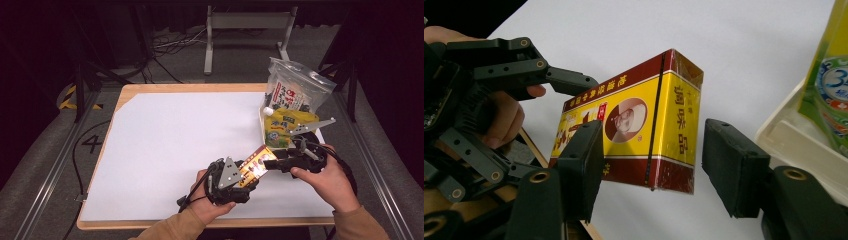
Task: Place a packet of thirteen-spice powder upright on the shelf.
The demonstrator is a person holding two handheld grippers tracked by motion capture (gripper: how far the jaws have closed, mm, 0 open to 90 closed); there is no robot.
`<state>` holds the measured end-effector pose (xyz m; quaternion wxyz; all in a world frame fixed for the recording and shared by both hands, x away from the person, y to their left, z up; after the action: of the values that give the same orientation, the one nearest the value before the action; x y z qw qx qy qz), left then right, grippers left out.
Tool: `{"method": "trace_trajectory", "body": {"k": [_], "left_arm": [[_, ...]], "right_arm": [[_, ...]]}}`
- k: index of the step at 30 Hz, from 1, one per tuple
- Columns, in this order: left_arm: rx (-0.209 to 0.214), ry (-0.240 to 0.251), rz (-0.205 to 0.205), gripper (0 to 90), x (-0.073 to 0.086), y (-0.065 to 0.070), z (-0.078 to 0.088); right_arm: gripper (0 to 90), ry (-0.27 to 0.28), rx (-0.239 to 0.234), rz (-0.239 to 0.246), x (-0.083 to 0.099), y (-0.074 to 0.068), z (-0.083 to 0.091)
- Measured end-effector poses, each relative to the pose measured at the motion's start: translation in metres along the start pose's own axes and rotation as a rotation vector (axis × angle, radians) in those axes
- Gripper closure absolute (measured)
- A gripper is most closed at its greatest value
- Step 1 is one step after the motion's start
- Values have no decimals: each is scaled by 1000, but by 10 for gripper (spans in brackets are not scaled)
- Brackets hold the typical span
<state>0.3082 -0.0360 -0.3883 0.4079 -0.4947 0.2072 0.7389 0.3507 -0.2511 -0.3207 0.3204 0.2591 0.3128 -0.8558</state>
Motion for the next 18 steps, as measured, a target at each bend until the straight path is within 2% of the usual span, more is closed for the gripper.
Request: {"method": "trace_trajectory", "body": {"k": [6,12,16,18], "left_arm": [[-2,21,-11,323,-1,2,2],[-7,15,-12,324,0,2,1],[-24,0,-36,326,1,6,-1],[-22,-10,-36,326,2,7,-2]], "right_arm": [[385,-1,-49,-42,2,1,-7],[490,1,-84,-59,1,0,-7],[568,7,-104,-61,1,-1,-3],[608,4,-109,-51,0,-3,-1]]}}
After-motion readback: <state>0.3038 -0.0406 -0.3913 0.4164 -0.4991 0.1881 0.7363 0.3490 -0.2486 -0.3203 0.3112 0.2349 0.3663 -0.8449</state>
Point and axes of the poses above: each handheld gripper's, and its own axes: z roughly backward along the jaws, x roughly out of its underside, y roughly to its right, the point moved 2 cm from there along -z, roughly forward along the jaws, and after that the axes turned 7 degrees about -x, right-handed, at the moved point
